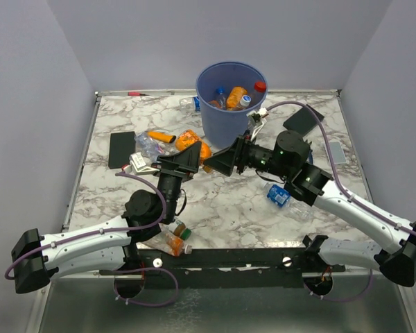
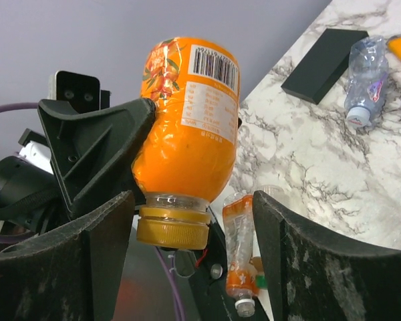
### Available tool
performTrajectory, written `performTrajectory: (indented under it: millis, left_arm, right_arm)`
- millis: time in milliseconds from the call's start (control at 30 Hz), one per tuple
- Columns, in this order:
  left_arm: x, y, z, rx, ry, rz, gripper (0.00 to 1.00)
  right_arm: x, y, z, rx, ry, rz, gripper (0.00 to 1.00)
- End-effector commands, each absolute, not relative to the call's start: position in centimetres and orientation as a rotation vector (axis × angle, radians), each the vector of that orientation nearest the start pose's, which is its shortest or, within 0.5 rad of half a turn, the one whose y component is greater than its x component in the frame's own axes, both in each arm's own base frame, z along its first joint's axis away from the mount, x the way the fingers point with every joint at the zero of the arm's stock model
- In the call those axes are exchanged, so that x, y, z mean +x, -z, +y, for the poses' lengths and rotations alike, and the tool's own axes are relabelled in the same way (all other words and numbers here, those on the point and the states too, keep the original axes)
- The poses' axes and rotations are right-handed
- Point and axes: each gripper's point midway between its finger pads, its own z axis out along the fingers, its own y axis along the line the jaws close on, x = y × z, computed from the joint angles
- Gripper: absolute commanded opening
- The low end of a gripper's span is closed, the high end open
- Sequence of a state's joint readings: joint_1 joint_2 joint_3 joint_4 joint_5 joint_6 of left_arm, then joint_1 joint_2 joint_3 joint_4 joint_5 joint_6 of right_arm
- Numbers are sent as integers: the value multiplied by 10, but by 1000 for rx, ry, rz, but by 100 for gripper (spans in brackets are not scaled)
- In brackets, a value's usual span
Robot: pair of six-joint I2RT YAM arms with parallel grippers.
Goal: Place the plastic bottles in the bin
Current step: Pick up the plastic bottle from the corner of the board.
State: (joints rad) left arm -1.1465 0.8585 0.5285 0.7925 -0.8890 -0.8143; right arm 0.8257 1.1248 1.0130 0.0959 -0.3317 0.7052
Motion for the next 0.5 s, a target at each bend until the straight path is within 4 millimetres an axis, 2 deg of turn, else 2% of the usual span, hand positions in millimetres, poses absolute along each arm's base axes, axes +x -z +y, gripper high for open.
performTrajectory:
  millis: [0, 67, 200, 267, 367, 400, 467]
  left_arm:
    - [231, -367, -211, -686, 1156, 1176, 27]
    - [231, -367, -210, -685, 1153, 1177, 27]
    - [231, -367, -214, -643, 1138, 1188, 31]
    - [230, -365, -215, -611, 1116, 1198, 45]
    - [226, -366, -216, -528, 1086, 1212, 89]
    - [225, -366, -215, -497, 1064, 1226, 98]
    - [223, -367, -210, -440, 1000, 1258, 99]
  right_arm:
    - [195, -354, 349, -437, -1427, 1753, 73]
    - [195, -350, 352, -437, -1426, 1776, 65]
    - [193, -350, 354, -431, -1450, 1779, 38]
    - [193, -351, 355, -431, -1455, 1782, 26]
    - [194, -356, 349, -424, -1420, 1780, 10]
    - [194, -356, 344, -418, -1394, 1791, 4]
    - [196, -356, 329, -388, -1305, 1818, 0]
